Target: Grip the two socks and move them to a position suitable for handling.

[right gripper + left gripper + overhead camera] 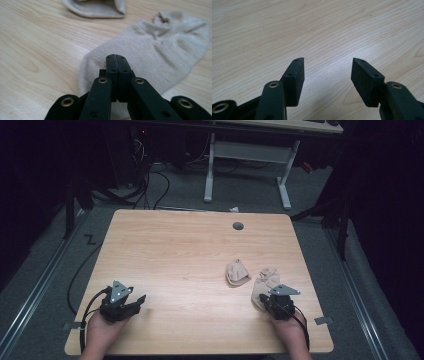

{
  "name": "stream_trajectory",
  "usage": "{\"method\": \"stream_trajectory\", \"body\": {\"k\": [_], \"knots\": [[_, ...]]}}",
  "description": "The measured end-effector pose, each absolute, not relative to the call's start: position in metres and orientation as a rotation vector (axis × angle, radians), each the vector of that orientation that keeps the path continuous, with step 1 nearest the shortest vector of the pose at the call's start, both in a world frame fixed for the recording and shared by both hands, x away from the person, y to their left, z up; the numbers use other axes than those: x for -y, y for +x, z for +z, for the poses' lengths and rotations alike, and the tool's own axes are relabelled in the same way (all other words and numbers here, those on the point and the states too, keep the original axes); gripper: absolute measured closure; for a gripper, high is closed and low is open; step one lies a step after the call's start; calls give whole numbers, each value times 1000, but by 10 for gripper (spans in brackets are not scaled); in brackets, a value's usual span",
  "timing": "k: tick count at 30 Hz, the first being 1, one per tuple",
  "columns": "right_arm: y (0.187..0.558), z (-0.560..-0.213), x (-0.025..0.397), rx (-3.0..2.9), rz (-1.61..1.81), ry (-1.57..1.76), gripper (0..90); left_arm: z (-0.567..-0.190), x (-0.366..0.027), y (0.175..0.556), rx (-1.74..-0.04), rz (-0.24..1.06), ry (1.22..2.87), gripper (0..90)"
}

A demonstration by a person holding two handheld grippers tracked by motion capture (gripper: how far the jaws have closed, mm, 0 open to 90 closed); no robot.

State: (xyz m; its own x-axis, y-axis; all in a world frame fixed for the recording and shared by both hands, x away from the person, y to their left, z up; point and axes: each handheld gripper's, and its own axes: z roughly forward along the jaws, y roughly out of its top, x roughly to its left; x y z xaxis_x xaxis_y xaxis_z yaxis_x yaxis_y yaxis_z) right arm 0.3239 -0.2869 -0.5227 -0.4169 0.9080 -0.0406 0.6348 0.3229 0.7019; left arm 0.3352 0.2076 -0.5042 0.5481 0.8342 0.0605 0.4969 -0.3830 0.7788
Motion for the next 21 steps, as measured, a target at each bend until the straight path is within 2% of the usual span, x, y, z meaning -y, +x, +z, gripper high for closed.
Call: {"method": "stream_trajectory", "body": {"k": [12,21], "knots": [[315,-523,244,-2313,910,1207,900,-505,-205,335,-1065,587,2057,447],[305,-523,193,-2455,971,1023,900,-505,-205,335,-1058,581,2059,464]]}}
